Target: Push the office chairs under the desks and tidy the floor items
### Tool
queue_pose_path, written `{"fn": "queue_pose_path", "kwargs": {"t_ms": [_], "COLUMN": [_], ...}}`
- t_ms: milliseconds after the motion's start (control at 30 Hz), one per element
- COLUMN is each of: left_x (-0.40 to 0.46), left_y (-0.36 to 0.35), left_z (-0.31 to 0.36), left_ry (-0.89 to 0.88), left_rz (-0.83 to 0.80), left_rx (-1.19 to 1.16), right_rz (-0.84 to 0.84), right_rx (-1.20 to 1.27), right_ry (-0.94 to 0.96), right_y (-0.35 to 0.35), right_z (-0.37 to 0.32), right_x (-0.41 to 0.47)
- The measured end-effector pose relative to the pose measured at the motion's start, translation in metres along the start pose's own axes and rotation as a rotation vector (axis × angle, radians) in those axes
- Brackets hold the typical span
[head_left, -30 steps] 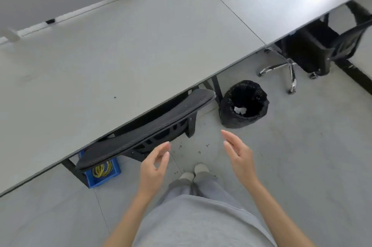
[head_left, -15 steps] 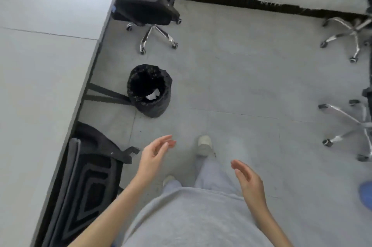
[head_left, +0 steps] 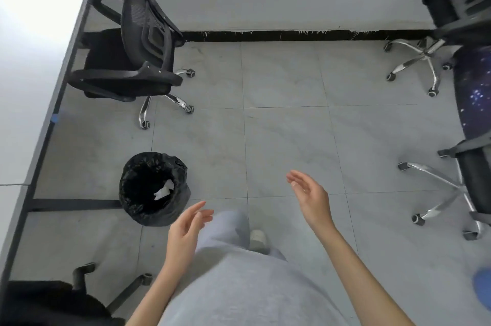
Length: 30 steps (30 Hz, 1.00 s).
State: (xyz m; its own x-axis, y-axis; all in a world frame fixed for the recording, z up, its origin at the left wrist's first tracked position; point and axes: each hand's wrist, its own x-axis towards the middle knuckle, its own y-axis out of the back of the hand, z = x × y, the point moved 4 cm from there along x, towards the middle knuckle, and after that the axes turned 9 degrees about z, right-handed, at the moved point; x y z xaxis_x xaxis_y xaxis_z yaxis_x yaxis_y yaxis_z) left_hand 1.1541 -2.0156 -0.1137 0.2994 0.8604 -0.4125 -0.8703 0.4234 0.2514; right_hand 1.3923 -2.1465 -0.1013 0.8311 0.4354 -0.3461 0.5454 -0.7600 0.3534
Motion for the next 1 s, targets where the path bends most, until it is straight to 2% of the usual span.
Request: {"fn": "queue_pose_path", "kwargs": {"t_ms": [167,267,533,667,833,1000], "left_x": [0.091,0.171,0.381,0.455,0.524,0.557], "left_y": [-0.04,-0.077,-0.172,-0.21,-0.233,-0.231], "left_z": [0.044,0.081,0.257,0.324,0.345,0.335], "left_ry": [0.016,-0.02,-0.174,-0.241,-0.181,0.014], "left_rz": [0.077,0.052,-0.104,-0.098,0.036,0.368], "left_rx": [-0.025,-0.024,-0.032,-0.039,-0.1,-0.194], "right_rz": [-0.011,-0.012,-0.011,0.012,-0.111,-0.463], "right_rx": [0.053,0.043,0.014,0.029,-0.037,-0.188], "right_ry": [0.087,0.069,-0.08,-0.091,-0.038,0.16], "right_y": [-0.02,-0.034,-0.039,-0.04,-0.071,-0.138], "right_z": [-0.065,-0.079,-0.121,-0.155,-0.211,-0.297], "right_x": [0.129,0.199,0.326,0.403,0.529,0.649]}}
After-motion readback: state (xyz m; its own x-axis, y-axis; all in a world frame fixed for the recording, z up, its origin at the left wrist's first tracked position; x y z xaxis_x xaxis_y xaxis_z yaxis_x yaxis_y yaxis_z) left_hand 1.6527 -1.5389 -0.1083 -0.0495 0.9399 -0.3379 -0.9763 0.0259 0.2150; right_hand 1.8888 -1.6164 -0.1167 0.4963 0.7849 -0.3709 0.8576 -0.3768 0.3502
